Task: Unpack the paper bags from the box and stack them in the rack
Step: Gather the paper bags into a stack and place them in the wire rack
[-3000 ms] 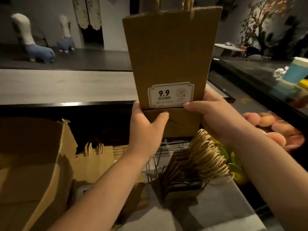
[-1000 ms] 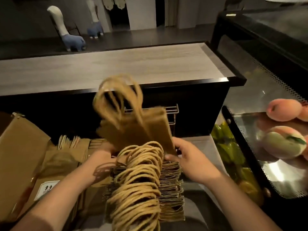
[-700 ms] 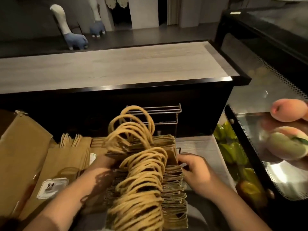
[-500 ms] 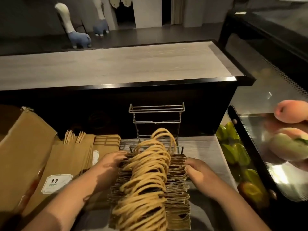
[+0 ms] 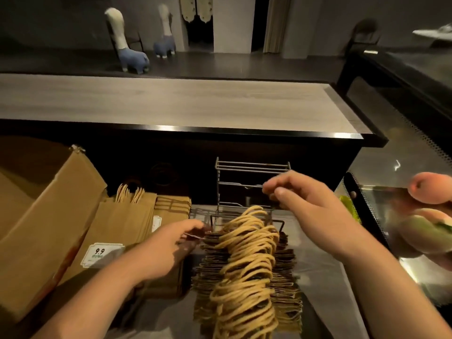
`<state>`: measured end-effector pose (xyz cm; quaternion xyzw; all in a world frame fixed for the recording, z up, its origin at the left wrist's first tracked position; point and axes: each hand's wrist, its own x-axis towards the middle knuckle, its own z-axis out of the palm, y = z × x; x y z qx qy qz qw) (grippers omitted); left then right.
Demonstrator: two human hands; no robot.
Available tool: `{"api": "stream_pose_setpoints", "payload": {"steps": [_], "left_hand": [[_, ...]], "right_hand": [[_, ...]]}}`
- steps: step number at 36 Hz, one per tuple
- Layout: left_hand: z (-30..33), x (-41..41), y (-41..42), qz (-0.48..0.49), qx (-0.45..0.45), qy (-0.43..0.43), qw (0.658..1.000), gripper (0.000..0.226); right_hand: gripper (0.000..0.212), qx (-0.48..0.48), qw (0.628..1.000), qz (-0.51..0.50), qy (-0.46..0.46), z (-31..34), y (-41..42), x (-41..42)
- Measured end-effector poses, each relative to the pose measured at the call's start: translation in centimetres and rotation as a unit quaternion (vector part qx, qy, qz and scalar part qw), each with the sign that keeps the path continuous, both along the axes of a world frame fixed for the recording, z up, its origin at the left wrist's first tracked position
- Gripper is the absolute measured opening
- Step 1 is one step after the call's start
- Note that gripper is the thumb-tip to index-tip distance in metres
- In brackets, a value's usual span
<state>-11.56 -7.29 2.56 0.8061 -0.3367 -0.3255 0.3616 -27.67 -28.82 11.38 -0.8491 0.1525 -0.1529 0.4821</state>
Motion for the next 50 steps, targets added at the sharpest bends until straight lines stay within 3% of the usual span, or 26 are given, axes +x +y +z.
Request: {"api": "stream_pose_setpoints", "payload": {"steps": [6,14,27,37,46,50], "left_hand": [[1.0,1.1,2.6,0.137,-0.115,-0.027,0.983,0.028],[2.6,3.0,7.7,0.177,-0.159,-0.027,0.971,0.015],[-0.6,5.9,14.5,0.242,-0.140,0.036,0.959,0.011],[-2.9,5.7,14.8,0.272,-0.153,0.137,0.940,0.018],[-4.6,6.1,15.0,0.290,-0.145,0.158,0.933,0.017],[-5.7,7.0,15.0,0.315,-0.118,0.112,0.935,0.020]], "right_hand": [[0.017,-0.034,0.996,0.069,-0.037,7.0,6.3,3.3],[0.023,-0.077,0.982,0.143,0.093,7.2,16.2,8.3],[0.034,-0.117,0.949,0.106,0.274,4.1,22.6,11.9],[0.032,-0.045,0.953,0.026,0.299,-0.2,26.4,14.8],[0.042,0.062,0.957,-0.048,0.278,-4.2,27.8,16.0],[0.048,0.146,0.950,-0.110,0.255,-6.8,28.6,16.8]]}}
